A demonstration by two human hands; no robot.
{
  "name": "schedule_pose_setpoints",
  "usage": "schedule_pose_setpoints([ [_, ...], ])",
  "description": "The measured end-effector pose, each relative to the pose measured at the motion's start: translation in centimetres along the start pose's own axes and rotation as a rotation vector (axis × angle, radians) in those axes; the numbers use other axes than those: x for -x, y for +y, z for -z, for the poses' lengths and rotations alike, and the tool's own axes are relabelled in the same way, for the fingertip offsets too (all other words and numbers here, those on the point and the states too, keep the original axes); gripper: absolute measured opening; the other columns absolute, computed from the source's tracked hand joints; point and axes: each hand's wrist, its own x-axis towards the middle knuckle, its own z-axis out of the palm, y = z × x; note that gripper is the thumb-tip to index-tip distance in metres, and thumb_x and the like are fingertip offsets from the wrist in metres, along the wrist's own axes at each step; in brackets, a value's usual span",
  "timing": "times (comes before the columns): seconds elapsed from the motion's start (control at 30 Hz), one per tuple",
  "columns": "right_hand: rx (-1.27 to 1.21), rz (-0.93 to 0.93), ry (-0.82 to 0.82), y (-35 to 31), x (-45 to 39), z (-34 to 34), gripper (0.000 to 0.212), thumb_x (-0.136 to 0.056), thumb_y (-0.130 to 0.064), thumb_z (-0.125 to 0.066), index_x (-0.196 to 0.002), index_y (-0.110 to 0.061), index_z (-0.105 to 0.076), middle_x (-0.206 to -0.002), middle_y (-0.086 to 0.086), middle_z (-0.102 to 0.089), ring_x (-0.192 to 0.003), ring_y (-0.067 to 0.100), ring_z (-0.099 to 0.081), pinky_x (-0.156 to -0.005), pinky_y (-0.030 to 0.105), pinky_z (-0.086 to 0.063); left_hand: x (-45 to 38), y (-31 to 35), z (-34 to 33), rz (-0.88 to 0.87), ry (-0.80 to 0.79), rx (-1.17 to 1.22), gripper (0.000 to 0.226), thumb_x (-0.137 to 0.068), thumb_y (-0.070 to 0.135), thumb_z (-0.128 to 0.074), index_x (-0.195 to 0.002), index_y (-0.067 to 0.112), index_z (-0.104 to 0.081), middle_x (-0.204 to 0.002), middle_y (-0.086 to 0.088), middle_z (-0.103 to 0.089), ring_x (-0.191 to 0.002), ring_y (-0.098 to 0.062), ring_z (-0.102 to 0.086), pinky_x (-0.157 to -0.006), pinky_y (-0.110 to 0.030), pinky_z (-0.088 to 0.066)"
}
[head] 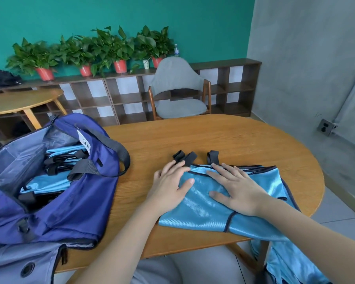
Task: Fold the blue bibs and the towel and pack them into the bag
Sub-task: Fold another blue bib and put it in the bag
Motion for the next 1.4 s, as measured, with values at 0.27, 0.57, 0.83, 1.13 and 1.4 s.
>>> schedule_pose_setpoints([
  [0.27,0.037,-0.141,-0.025,-1.1,-0.7,0.3,0.082,-0.090,-0.082,-0.010,-0.160,-0.041,0.001,-0.168,-0.016,0.009,-0.155,0.017,0.002,-0.124,0.042,-0.006,-1.5,0.3,1.0,-0.008,-0.070,-0.412,0.065,-0.104,0.065,-0.012,-0.161,0.035,-0.013,-0.171,0.003,0.000,-0.156,-0.023,0.010,-0.123,-0.055,0.003],
  [0.57,0.391,-0.513,0.213,-3.6,-1.6,1.5,0.071,-0.098,-0.065,-0.023,-0.137,-0.014,-0.054,-0.139,0.008,-0.050,-0.124,0.030,-0.041,-0.102,0.044,-0.028,-1.8,5.4,1.1,-0.026,0.023,-0.168,0.040,-0.108,0.030,-0.039,-0.144,0.022,-0.053,-0.158,-0.006,-0.042,-0.149,-0.024,-0.030,-0.117,-0.042,-0.025],
  [0.83,0.226,0.024,0.008,1.0,-4.6,1.9,0.077,-0.097,-0.062,-0.001,-0.160,-0.023,-0.022,-0.168,-0.006,-0.017,-0.155,0.013,-0.009,-0.126,0.036,-0.007,-1.2,4.3,-1.5,0.118,-0.180,-0.208,0.068,-0.104,0.063,-0.018,-0.162,0.027,-0.015,-0.170,-0.009,-0.007,-0.157,-0.024,0.000,-0.126,-0.043,-0.002],
  [1.13,-0.043,-0.092,0.045,5.7,-5.6,2.1,0.053,-0.110,-0.039,-0.024,-0.161,-0.026,-0.020,-0.167,-0.012,-0.016,-0.153,0.016,-0.018,-0.124,0.035,-0.020,-3.0,1.1,-0.3,-0.010,-0.339,-0.278,0.075,-0.096,0.076,-0.007,-0.160,0.040,0.007,-0.169,0.002,0.016,-0.154,-0.017,0.020,-0.125,-0.042,0.010],
  [1.4,0.353,-0.141,0.142,2.7,-5.5,3.8,0.043,-0.101,-0.018,-0.041,-0.144,-0.014,-0.049,-0.162,0.002,-0.027,-0.150,0.029,-0.016,-0.114,0.040,-0.029,-8.2,-1.7,3.2,-0.040,-0.192,-0.546,0.061,-0.108,0.053,-0.021,-0.162,0.026,-0.013,-0.170,-0.006,-0.010,-0.157,-0.024,-0.001,-0.125,-0.049,0.007],
])
